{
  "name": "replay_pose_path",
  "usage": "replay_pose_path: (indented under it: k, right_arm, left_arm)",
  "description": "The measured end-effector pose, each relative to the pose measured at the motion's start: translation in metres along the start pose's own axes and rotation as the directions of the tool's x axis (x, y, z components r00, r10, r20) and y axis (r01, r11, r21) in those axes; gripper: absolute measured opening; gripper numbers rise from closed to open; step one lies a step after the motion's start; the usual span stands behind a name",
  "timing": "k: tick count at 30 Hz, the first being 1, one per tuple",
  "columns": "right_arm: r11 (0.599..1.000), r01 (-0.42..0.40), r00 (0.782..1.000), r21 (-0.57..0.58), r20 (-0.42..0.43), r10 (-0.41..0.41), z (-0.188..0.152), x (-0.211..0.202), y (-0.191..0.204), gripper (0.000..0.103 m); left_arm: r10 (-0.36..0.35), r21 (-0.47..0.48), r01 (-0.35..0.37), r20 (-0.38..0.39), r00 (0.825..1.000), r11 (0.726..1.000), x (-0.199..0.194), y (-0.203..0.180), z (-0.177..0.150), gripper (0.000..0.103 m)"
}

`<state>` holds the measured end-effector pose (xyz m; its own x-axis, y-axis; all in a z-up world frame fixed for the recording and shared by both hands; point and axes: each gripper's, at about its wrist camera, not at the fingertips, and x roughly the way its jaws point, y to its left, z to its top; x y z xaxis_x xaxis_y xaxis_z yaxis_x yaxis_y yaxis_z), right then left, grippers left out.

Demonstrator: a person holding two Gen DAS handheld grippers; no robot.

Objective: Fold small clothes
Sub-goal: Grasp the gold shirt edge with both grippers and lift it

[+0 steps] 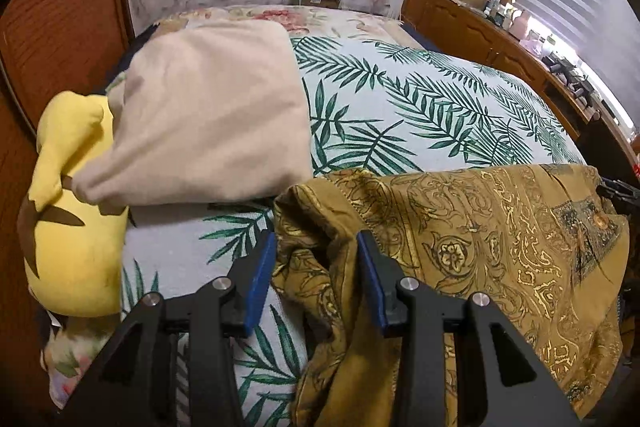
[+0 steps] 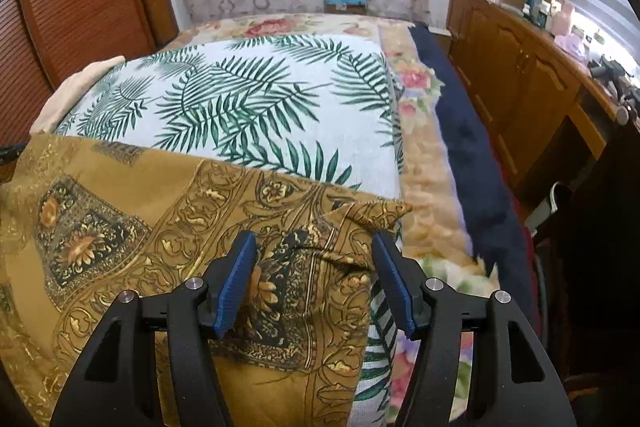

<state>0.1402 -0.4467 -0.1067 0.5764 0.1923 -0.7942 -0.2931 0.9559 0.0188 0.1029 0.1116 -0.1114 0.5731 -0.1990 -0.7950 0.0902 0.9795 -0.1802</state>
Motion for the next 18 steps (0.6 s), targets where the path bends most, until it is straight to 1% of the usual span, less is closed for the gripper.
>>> replay_pose_path:
  k: [1,6,10,11,12,13,15,18]
  right_arm:
    - [1.0,-0.01,1.0,-0.005,-0.003,0.01,-0.0002,0.0008,0.0013,0.062]
    - [1.0,-0.004,1.0,-0.022,-0.013,0.004,-0.0001,0.0035,0.0052,0.062]
    - [1.0,0.012,1.0,-0.029,-0.004,-0.013,-0.0011,0.0032,0.0069,0.045]
    - [0.999,0.014,1.0,-0.033,-0.002,-0.014,-0.0018,0.003,0.0072,0.042]
    - [0.999,0.015,1.0,-0.036,0.001,-0.015,-0.002,0.0027,0.0076,0.037]
    - [0.999,0.014,1.0,-0.04,0.001,-0.014,-0.0026,0.0026,0.0079,0.034]
    - [0.999,0.018,1.0,-0.048,-0.001,-0.018,-0.0033,0.003,0.0083,0.033]
    - [0.999,0.02,1.0,-0.038,-0.003,-0.02,-0.0011,0.0013,0.0056,0.032]
  left_arm:
    - [-0.002,-0.003,0.002,0.0,1.0,1.0,0.0009,0.0002,-0.0002,0.039]
    - [0.0,-0.005,0.001,0.011,1.0,1.0,0.002,0.0019,0.0019,0.039]
    - [0.013,0.018,-0.014,0.026,1.0,1.0,0.0029,-0.0021,-0.0001,0.038]
    - [0.016,0.029,-0.017,0.032,0.999,0.999,0.0027,-0.004,-0.0012,0.036]
    - [0.011,0.036,-0.012,0.036,0.999,0.999,0.0021,-0.0053,-0.0019,0.03]
    - [0.006,0.042,-0.007,0.038,0.999,0.999,0.0014,-0.0064,-0.0027,0.027]
    - [0.002,0.045,-0.004,0.04,0.999,0.999,0.0009,-0.0051,-0.0027,0.023]
    - [0.002,0.046,-0.004,0.045,0.999,0.999,0.0017,-0.0059,-0.0026,0.023]
